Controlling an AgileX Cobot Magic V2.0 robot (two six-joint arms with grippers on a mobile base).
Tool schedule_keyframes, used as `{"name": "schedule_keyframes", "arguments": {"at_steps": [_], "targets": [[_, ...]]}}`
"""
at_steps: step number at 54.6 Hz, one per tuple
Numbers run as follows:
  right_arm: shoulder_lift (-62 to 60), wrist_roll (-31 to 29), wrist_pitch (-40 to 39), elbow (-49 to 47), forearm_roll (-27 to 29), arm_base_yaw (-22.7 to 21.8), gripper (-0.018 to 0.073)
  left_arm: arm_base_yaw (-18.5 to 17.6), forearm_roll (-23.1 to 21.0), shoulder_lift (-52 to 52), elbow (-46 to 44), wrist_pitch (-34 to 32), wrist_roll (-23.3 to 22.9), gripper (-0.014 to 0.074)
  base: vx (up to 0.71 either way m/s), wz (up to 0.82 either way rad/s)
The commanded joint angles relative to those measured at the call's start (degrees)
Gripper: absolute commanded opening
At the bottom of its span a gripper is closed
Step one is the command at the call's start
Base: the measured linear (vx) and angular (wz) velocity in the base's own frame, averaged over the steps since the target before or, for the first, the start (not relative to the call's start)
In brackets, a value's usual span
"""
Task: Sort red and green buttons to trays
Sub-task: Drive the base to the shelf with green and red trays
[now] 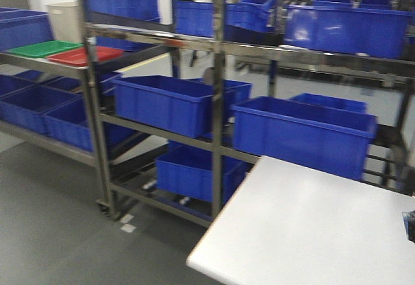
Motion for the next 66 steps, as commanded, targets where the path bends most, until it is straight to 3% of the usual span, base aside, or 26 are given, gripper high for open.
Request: {"name": "schedule_keyframes", "arguments": {"at_steps": [1, 66], "targets": [[-0.33, 0.09, -4.83, -1.74, -0.52, -0.01, -0.0009, -0.31, -0.23, 0.14, -1.64, -4.83, -0.41, 0.0000, 0.03, 0.59], [-0.33, 0.09, -4.78, -1.74, -0.63, -0.01, -0.0009, -0.31, -0.23, 0.14, -1.64, -4.83, -0.41, 0.0000, 0.16, 0.53]]}}
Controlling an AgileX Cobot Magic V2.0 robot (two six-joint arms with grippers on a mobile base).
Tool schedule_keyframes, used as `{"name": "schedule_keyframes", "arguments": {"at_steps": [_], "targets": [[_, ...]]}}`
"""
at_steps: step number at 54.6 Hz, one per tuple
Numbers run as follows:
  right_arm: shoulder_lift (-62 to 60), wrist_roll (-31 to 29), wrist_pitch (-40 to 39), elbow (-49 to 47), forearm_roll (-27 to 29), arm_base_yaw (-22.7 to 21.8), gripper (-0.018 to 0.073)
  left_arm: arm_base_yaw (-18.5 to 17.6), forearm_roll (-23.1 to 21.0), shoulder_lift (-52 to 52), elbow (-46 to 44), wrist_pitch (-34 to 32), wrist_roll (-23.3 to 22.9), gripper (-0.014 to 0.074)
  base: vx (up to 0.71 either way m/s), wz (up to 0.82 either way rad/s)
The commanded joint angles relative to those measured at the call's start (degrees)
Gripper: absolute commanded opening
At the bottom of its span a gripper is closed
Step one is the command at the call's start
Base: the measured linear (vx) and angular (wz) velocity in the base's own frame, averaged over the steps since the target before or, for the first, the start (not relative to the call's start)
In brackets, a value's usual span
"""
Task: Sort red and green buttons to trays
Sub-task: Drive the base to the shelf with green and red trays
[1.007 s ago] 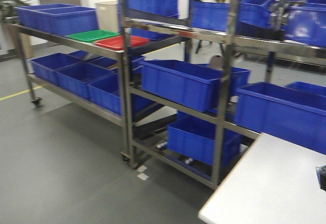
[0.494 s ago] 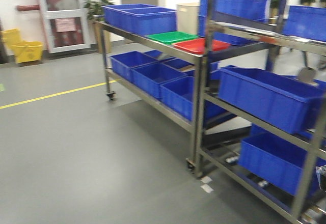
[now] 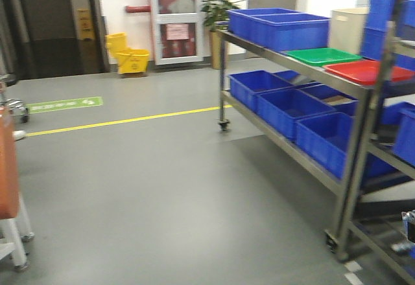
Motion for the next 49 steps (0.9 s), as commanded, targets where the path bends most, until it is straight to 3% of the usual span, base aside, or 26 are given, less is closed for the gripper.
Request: {"name": "schedule_keyframes", "arguments": {"at_steps": [1, 27, 49], "targets": [[-0.33, 0.09, -4.84, -1.74, -0.62, -0.01, -0.0009, -0.31, -0.23, 0.14, -1.64, -4.85, -0.41, 0.0000, 0.24, 0.50], [-0.33, 0.09, -4.87, -1.74, -0.48, -0.01, -0.0009, -0.31, -0.23, 0.07, -1.64, -4.83, -0.41, 0.0000, 0.27, 0.39], [-0.33, 0.09, -4.93, -1.74, -0.92, -0.01, -0.0009, -0.31, -0.23, 0.07, -1.64, -4.83, -0.41, 0.0000, 0.35, 0.13]]}}
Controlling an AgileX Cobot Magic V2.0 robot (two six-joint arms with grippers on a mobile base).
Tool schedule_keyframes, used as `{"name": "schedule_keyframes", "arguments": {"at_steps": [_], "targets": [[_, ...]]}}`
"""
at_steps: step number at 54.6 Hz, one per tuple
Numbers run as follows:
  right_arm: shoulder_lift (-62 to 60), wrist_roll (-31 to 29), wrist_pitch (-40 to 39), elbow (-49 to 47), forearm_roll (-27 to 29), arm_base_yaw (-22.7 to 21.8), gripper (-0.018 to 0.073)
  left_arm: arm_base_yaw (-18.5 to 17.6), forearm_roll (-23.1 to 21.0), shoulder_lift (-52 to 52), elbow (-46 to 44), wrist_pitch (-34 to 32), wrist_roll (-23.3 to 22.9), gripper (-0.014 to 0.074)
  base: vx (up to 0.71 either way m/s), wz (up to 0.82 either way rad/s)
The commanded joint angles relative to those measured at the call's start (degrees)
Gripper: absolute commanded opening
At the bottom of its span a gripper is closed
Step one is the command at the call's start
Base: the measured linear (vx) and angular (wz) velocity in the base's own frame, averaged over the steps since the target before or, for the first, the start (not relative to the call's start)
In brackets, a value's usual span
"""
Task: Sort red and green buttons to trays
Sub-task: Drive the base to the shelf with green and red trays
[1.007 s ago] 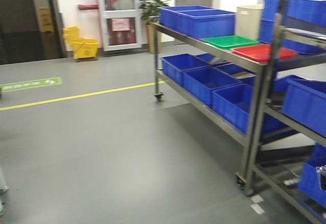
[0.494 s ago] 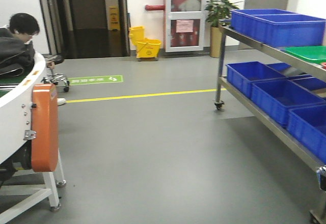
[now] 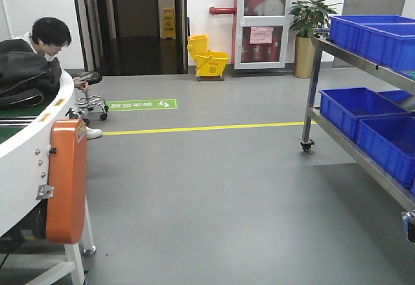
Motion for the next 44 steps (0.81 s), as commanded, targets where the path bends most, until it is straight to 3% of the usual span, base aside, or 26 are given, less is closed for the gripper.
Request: {"name": "schedule_keyframes", "arguments": {"at_steps": [1, 44], "targets": [[-0.33, 0.09, -4.88, -1.74, -0.81, -0.01, -0.0009, -0.31, -0.23, 0.07, -1.64, -4.98, -0.41, 0.0000, 0.40, 0.00], [-0.33, 0.09, -4.80, -1.74, -0.81, -0.01, -0.0009, -0.31, -0.23, 0.11, -1.64, -5.00, -0.41, 0.0000, 0.44, -0.02]]}}
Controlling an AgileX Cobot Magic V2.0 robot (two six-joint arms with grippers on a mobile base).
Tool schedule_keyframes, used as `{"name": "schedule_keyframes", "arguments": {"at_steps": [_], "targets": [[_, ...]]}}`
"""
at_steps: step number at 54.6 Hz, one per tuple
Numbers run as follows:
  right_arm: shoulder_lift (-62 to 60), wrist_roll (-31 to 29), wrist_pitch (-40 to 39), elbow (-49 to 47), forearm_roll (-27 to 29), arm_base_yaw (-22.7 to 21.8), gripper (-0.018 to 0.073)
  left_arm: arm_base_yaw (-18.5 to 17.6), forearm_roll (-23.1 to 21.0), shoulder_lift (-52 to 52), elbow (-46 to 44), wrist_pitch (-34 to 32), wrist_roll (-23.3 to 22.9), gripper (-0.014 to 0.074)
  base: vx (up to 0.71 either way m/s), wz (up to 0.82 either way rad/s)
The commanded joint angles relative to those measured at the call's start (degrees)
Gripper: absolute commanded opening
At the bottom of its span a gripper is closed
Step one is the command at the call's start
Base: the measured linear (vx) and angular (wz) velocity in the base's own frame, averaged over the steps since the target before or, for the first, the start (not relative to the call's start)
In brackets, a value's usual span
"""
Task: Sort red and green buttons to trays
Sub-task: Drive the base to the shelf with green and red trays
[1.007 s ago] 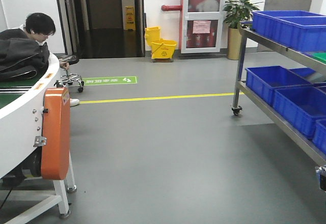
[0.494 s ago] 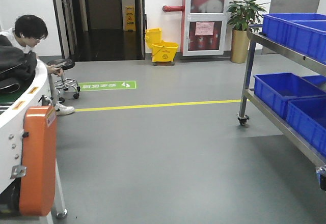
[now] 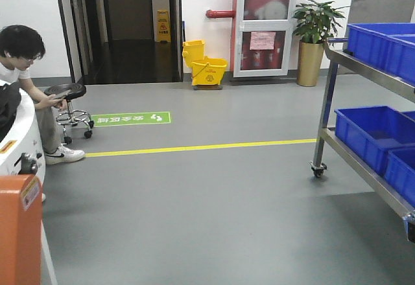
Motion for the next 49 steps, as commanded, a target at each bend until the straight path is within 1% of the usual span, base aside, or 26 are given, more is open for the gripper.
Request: {"name": "schedule_keyframes", "arguments": {"at_steps": [1, 29, 49], "targets": [[-0.33, 0.09, -4.87, -1.74, -0.71, -0.01, -0.0009, -0.31, -0.23, 0.11, -1.64, -5.02, -0.41, 0.0000, 0.48, 0.03], [-0.33, 0.09, -4.87, -1.74, -0.71, -0.01, -0.0009, -0.31, -0.23, 0.12, -1.64, -5.02, -0.41, 0.0001, 0.48, 0.02], [-0.33, 0.09, -4.87, -1.74, -0.71, -0.01, -0.0009, -0.31, -0.23, 0.12, -1.64, -5.02, -0.41, 0.0003, 0.43, -0.20]]}}
